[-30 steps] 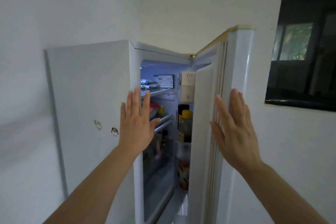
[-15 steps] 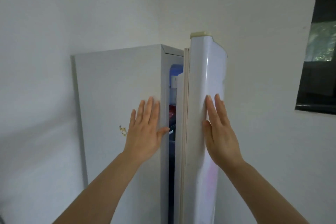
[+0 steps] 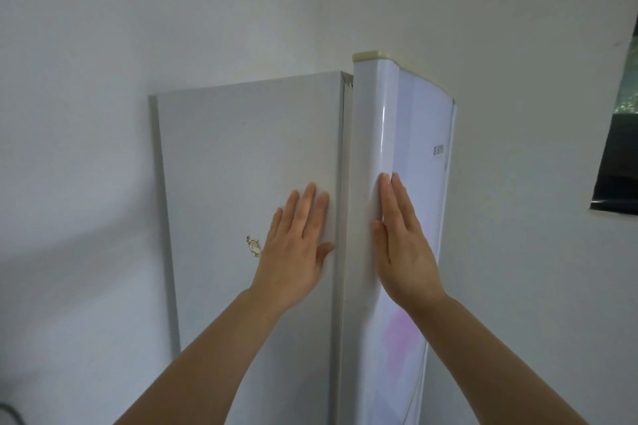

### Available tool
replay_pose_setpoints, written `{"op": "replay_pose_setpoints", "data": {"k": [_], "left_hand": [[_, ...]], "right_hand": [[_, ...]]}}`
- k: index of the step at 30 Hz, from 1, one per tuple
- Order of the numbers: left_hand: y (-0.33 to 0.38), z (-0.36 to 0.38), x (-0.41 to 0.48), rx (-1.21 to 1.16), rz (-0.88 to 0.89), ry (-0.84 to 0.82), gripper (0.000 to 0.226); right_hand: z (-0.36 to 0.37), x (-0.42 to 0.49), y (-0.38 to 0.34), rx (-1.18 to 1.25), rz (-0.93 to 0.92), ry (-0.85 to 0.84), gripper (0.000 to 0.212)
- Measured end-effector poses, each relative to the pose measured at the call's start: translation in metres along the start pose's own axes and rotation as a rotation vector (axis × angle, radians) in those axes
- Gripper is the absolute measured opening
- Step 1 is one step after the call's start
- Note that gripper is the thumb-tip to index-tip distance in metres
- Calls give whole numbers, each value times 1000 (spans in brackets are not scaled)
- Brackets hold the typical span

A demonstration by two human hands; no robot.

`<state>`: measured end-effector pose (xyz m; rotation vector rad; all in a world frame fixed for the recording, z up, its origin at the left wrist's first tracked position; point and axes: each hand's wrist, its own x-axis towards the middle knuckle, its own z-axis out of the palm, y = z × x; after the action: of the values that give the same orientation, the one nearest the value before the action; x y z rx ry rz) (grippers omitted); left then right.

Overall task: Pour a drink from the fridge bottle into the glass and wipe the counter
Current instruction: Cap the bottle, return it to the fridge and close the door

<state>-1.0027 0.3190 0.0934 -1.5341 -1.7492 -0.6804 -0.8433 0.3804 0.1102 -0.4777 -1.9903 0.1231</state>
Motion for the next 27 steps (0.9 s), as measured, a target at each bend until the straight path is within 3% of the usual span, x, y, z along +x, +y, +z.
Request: {"op": "replay_pose_setpoints", "data": {"k": [10,20,24,27], "left_hand": [[-1,4,-1,-42,11,-5,66],[3,-21,-19,25,-33,-110,66],[7,-40,-51,45,-167,-260,65],[12,-56,-80,139,-302,-426,66]], "right_hand": [[4,-1,0,-41,-4,57,52],[-10,-8,-15,-5,38,44,55],[-10,-30,-25,-10,91,-9,64],[-4,-61,-27,-150,5,-100,60]]}}
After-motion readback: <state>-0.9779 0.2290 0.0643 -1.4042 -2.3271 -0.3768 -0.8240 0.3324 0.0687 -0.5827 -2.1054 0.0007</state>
